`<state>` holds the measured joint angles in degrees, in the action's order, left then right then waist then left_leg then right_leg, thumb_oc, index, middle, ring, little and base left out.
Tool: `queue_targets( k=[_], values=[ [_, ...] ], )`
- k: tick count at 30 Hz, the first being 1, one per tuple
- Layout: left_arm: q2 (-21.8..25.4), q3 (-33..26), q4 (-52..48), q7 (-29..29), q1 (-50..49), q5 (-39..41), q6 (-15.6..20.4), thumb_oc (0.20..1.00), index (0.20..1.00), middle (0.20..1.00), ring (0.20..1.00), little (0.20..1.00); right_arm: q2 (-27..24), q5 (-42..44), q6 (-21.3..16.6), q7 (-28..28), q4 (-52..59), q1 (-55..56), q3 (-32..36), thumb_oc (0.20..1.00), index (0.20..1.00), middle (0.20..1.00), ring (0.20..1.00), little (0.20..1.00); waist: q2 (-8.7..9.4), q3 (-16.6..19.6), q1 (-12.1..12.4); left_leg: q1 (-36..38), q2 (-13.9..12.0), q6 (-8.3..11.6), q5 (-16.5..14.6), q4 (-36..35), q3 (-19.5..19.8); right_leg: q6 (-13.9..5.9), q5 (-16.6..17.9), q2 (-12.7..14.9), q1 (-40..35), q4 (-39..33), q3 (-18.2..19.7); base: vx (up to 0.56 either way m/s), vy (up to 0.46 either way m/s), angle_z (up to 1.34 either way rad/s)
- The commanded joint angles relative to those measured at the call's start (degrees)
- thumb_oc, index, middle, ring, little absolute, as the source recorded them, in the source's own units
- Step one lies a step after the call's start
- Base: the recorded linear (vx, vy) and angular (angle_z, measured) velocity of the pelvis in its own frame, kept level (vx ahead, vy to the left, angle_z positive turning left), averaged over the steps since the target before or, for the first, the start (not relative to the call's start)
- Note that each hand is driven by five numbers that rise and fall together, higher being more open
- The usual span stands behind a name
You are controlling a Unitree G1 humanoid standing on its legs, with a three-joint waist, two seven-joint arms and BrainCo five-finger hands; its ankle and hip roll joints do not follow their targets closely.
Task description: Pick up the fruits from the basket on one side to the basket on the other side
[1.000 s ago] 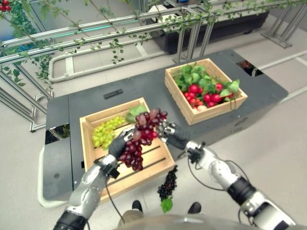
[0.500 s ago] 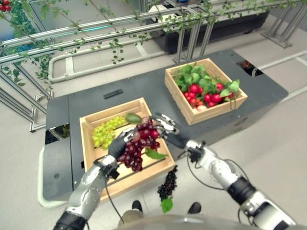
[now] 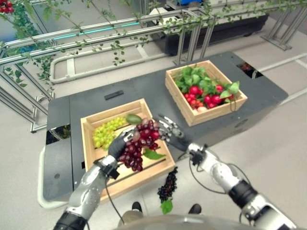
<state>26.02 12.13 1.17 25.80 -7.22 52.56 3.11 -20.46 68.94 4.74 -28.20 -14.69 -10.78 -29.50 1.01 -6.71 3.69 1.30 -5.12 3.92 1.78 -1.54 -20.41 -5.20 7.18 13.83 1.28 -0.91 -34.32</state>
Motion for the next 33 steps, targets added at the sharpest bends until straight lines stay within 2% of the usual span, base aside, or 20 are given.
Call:
queue_targets(
  k=[1, 5, 6, 8, 9, 10, 11, 12, 13, 14, 18, 19, 22, 26, 33],
  values=[
    [0.01, -1.24, -5.57, 1.24, 1.82, 2.14, 3.55, 0.2, 0.2, 0.2, 0.2, 0.2, 2.5, 2.51, -1.3, -0.69, -0.25, -0.59, 2.3, 1.0, 1.0, 1.0, 1.0, 1.0, 0.98, 1.24, 0.01, -1.28, 0.5, 0.59, -1.02, 1.54, 0.58, -3.74, -2.51, 1.82, -1.15, 4.31, -2.44, 0.0, 0.0, 0.0],
    [0.35, -1.6, -6.83, 1.29, 1.8, 3.02, 3.23, 0.2, 0.2, 0.2, 0.2, 0.2, 1.92, -1.42, -1.33, -0.63, -2.17, 0.44, 1.87, 1.0, 1.0, 1.0, 1.0, 1.0, 0.95, 1.18, -0.09, -1.24, 0.46, 0.64, -1.02, 1.48, 0.55, -3.79, -2.54, 1.8, -1.12, 4.32, -2.38, 0.0, 0.0, 0.0],
    [0.57, -2.09, -7.3, 0.59, 1.95, 3.28, 3.53, 0.2, 0.2, 0.2, 0.2, 0.2, 0.48, -5.35, -4.05, 1.43, -1.83, 0.68, 3.11, 1.0, 1.0, 1.0, 1.0, 1.0, 0.96, 1.17, -0.45, -1.24, 0.47, 0.66, -1.01, 1.45, 0.53, -3.83, -2.52, 1.79, -1.09, 4.28, -2.24, 0.0, 0.0, 0.0],
    [0.53, -2.39, -7.4, 0.17, 1.99, 3.17, 3.79, 0.2, 0.2, 0.2, 0.2, 0.2, 0.25, -7.43, -5.43, 2.59, -1.7, 0.46, 4.19, 1.0, 1.0, 1.0, 1.0, 1.0, 0.89, 1.11, -0.52, -1.23, 0.47, 0.63, -1.01, 1.45, 0.49, -3.85, -2.53, 1.82, -1.02, 4.36, -2.2, 0.0, 0.0, 0.0],
    [0.88, -3.14, -7.12, -0.32, 1.62, 1.98, 4.17, 0.2, 0.2, 0.2, 0.2, 0.2, -3.03, -18.22, -8.98, 3.6, 1.38, -1.11, 5.98, 1.0, 1.0, 1.0, 1.0, 1.0, 0.89, 1.17, -0.62, -1.23, 0.57, 0.54, -1.05, 1.47, 0.49, -3.91, -2.47, 1.94, -1.06, 4.33, -2.16, 0.0, 0.0, 0.0],
    [1.07, -4.11, -6.67, -0.45, 1.29, 1.01, 4.32, 0.2, 0.2, 0.2, 0.2, 0.2, -6.48, -25.2, -10.95, 4.65, 5.02, -2.3, 7.37, 1.0, 1.0, 1.0, 1.0, 1.0, 0.86, 1.24, -0.7, -1.18, 0.61, 0.5, -1.08, 1.42, 0.5, -3.99, -2.48, 2.0, -1.04, 4.37, -2.19, 0.0, 0.0, 0.0],
    [0.91, -4.08, -6.65, -0.45, 1.35, 0.95, 4.31, 0.2, 0.2, 0.2, 0.2, 0.2, -6.59, -25.5, -10.84, 4.87, 5.37, -2.12, 7.42, 1.0, 1.0, 1.0, 1.0, 1.0, 0.72, 1.18, -0.69, -1.16, 0.6, 0.5, -1.1, 1.43, 0.52, -4.0, -2.49, 2.0, -1.05, 4.41, -2.2, 0.03, 0.004, -0.01],
    [1.31, -4.9, -6.26, 0.38, 0.76, -0.44, 4.1, 0.2, 0.2, 0.2, 0.2, 0.2, -11.41, -29.68, -10.75, 3.19, 9.14, -3.59, 9.56, 1.0, 1.0, 1.0, 1.0, 1.0, 0.74, 1.4, -0.56, -1.14, 0.65, 0.46, -1.17, 1.44, 0.65, -4.19, -2.39, 2.16, -1.22, 4.39, -2.38, 0.0, 0.0, 0.0],
    [1.22, -4.87, -6.27, 0.4, 0.79, -0.47, 4.08, 0.2, 0.2, 0.2, 0.2, 0.2, -11.51, -29.73, -10.7, 3.17, 9.26, -3.5, 9.64, 1.0, 1.0, 1.0, 1.0, 1.0, 0.66, 1.37, -0.55, -1.14, 0.65, 0.45, -1.18, 1.45, 0.66, -4.2, -2.38, 2.16, -1.24, 4.39, -2.39, 0.04, -0.012, 0.01],
    [2.93, -4.19, -6.95, 2.31, 0.45, -1.14, 3.18, 0.2, 0.2, 0.2, 0.2, 0.2, -16.79, -33.04, -9.42, 0.65, 10.28, -6.05, 9.59, 1.0, 1.0, 1.0, 1.0, 1.0, 1.01, 1.78, -0.17, -1.12, 0.7, 0.47, -1.26, 1.48, 0.68, -4.42, -2.25, 2.21, -1.55, 4.3, -2.69, 0.0, 0.0, 0.0],
    [5.33, -2.24, -8.02, 3.82, 1.04, -0.28, 2.78, 0.2, 0.2, 0.2, 0.2, 0.2, -21.19, -30.23, -8.85, 0.64, 8.16, -11.11, 7.56, 1.0, 1.0, 1.0, 1.0, 1.0, 1.42, 2.29, 0.39, -0.98, 0.8, 0.53, -1.4, 1.58, 0.81, -4.62, -2.13, 2.14, -1.91, 4.28, -2.95, 0.0, 0.0, 0.0],
    [6.52, -1.79, -8.2, 4.11, 1.21, -0.4, 2.72, 0.2, 0.2, 0.2, 0.2, 0.2, -23.46, -31.96, -8.96, -0.11, 8.06, -13.58, 5.6, 1.0, 1.0, 1.0, 1.0, 1.0, 1.63, 2.43, 0.68, -0.93, 0.83, 0.58, -1.45, 1.66, 0.82, -4.67, -2.1, 2.11, -1.97, 4.27, -2.92, 0.0, 0.0, 0.0],
    [7.77, -1.37, -8.48, 4.51, 2.03, -0.41, 2.47, 0.2, 0.2, 0.2, 0.2, 0.2, -25.74, -37.24, -11.04, 1.59, 8.25, -18.67, 3.73, 1.0, 1.0, 1.0, 1.0, 1.0, 1.45, 2.61, 0.69, -0.82, 0.85, 0.6, -1.6, 1.87, 0.87, -4.71, -2.07, 2.12, -2.01, 4.33, -2.7, 0.0, 0.0, 0.0],
    [9.84, -0.3, -9.1, 5.29, 3.7, 0.2, 1.91, 0.2, 0.2, 0.2, 0.2, 0.2, -23.81, -42.24, -13.46, 4.47, 8.13, -23.22, 3.43, 1.0, 1.0, 1.0, 1.0, 1.0, 1.08, 3.01, 0.73, -0.61, 0.93, 0.54, -1.77, 2.06, 0.87, -4.75, -2.0, 2.14, -2.12, 4.28, -2.53, 0.0, 0.0, 0.0],
    [12.36, 1.57, -11.45, 5.1, 5.79, 1.17, 1.63, 0.2, 0.2, 0.2, 0.2, 0.2, -19.15, -41.44, -11.79, 2.26, 6.35, -27.38, -2.22, 1.0, 1.0, 1.0, 1.0, 1.0, 0.76, 3.1, 1.0, -0.55, 1.1, 0.52, -1.75, 1.93, 0.94, -4.49, -2.23, 2.03, -2.22, 4.34, -2.39, 0.0, 0.0, 0.0]
  ],
)
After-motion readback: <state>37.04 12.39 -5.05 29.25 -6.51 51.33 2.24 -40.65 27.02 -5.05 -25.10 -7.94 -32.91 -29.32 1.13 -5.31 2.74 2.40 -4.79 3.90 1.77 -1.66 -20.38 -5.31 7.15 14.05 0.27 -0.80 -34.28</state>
